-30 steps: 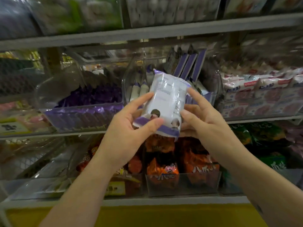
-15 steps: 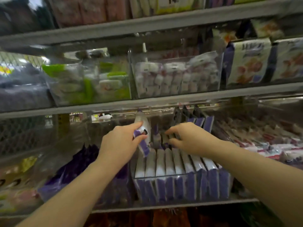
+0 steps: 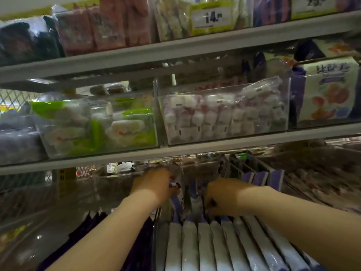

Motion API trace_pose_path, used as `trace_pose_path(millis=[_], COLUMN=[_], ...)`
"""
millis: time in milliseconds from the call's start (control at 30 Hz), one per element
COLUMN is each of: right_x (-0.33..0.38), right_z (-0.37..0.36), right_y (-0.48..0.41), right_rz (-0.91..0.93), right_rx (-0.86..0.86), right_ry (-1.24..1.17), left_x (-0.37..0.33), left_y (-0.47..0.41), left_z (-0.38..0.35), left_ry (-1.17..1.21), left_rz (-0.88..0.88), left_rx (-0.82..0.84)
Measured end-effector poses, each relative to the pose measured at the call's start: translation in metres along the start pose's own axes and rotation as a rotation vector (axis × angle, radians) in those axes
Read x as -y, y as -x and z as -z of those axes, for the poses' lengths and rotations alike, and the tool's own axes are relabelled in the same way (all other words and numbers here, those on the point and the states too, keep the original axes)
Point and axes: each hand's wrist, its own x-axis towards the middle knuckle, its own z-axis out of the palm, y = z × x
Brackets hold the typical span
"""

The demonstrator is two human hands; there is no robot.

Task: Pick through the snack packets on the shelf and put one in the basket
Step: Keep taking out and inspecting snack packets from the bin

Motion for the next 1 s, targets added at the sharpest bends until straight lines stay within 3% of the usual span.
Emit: trace_pose_path(millis=[100, 233, 467, 600, 733, 833, 900, 1000], right_x=[-0.002, -0.002, -0.002, -0.002, 0.011, 0.021, 0.029, 0.045], right_z=[0.002, -0.005, -0.004, -0.003, -0.013, -0.015, -0.017, -0.023], right_y=[-0.002, -0.001, -0.005, 0.003, 0.028, 0.052, 0.069, 0.098], right_rz=[0.006, -0.027, -0.178, -0.279, -0.193, -0.181, -0.173, -0.162], right_rx=[-0.004, -0.08, -0.463, -0.608, -0.86, -1.027, -1.132, -1.262], right_ry=[0.005, 0.052, -0.107, -0.366, -0.544, -0.723, -0.719, -0.723], left_x=[-0.005, 0.0, 0.004, 0.003, -0.004, -0.019, -0.03, -0.047], left_y=[0.0, 0.003, 0.012, 0.018, 0.035, 0.056, 0.07, 0.094], left_z=[0.004, 0.011, 0.008, 0.009, 0.012, 0.015, 0.014, 0.012], left_ry=[-0.113, -0.147, -0.045, -0.04, -0.055, -0.001, 0.072, 0.364], left_rz=[-0.086, -0.129, -0.137, -0.14, -0.203, -0.241, -0.23, -0.17], left_rx=[-0.029, 0.093, 0.088, 0.078, -0.032, -0.16, -0.249, -0.223])
